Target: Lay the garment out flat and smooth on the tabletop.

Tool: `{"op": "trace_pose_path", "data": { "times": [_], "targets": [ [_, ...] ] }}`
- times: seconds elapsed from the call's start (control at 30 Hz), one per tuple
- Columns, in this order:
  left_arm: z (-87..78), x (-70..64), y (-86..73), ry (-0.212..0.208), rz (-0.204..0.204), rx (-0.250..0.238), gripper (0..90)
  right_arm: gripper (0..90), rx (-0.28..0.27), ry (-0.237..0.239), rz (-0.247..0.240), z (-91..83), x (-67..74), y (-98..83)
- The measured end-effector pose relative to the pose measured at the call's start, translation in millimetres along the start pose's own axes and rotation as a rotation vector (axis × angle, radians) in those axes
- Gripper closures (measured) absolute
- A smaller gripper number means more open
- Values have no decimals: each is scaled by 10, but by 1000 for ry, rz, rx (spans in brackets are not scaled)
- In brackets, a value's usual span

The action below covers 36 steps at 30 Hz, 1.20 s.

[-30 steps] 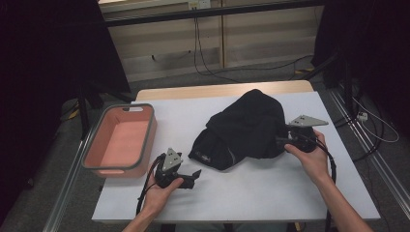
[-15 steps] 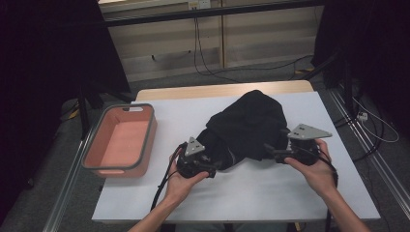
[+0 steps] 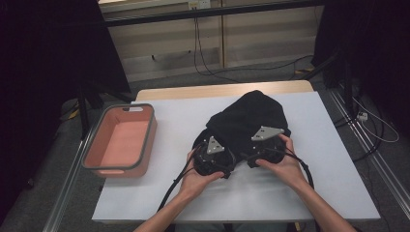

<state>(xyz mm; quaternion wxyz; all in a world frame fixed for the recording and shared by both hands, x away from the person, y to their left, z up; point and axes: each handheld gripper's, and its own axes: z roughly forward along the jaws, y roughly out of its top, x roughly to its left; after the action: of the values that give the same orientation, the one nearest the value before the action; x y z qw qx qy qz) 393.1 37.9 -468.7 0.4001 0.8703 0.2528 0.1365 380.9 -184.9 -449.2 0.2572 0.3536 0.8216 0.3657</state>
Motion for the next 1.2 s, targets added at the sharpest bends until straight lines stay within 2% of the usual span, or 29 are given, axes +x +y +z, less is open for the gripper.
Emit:
{"op": "trace_pose_path", "data": {
  "times": [0.03,0.1,0.17,0.23,0.3,0.33,0.37,0.4,0.43,0.47,0.53,0.6,0.7,0.77,0.8,0.83,0.93,1.07,1.2],
  "targets": [
    [22,2,-12,10,9,6,158,112,-8,-9,-19,6,2,-35],
    [45,-16,-24,44,30,7,191,108,9,5,-24,24,8,-75],
    [43,-14,-21,49,25,7,241,92,29,6,-35,55,27,-102],
    [22,-4,-22,54,25,3,312,87,53,-14,-63,91,67,-115],
    [-2,20,-27,51,23,-5,410,87,62,-31,-78,116,96,-119],
    [-21,46,-27,11,14,-5,526,87,64,-38,-84,125,104,-122],
    [-17,52,-37,-28,-15,-8,717,99,67,-42,-91,129,105,-125],
    [-24,28,-52,1,8,-33,737,128,63,-51,-93,128,99,-127],
    [-25,-10,-65,33,40,-39,778,163,62,-56,-94,118,79,-127],
    [-21,-12,-62,23,35,-35,788,204,53,-53,-89,102,48,-124],
    [-54,35,-42,14,-3,-46,799,259,34,-31,-54,54,-37,-119],
    [-137,120,-23,21,-30,-69,805,305,11,-15,-13,-4,-116,-119],
    [-280,234,-7,32,-70,-100,810,338,-10,-13,7,-74,-181,-118],
    [-377,307,-2,37,-93,-126,812,442,-21,-10,28,-108,-192,-118],
    [-426,338,-2,41,-101,-136,812,541,-26,4,42,-128,-194,-112],
    [-473,368,-1,45,-103,-143,812,620,-34,16,39,-151,-190,-101],
    [-589,437,3,56,-119,-171,812,749,-70,28,29,-222,-154,-50],
    [-767,569,30,86,-155,-217,813,799,-135,32,23,-323,-131,13],
    [-893,677,30,108,-181,-245,815,813,-194,-28,40,-479,-252,72]
  ]
}}
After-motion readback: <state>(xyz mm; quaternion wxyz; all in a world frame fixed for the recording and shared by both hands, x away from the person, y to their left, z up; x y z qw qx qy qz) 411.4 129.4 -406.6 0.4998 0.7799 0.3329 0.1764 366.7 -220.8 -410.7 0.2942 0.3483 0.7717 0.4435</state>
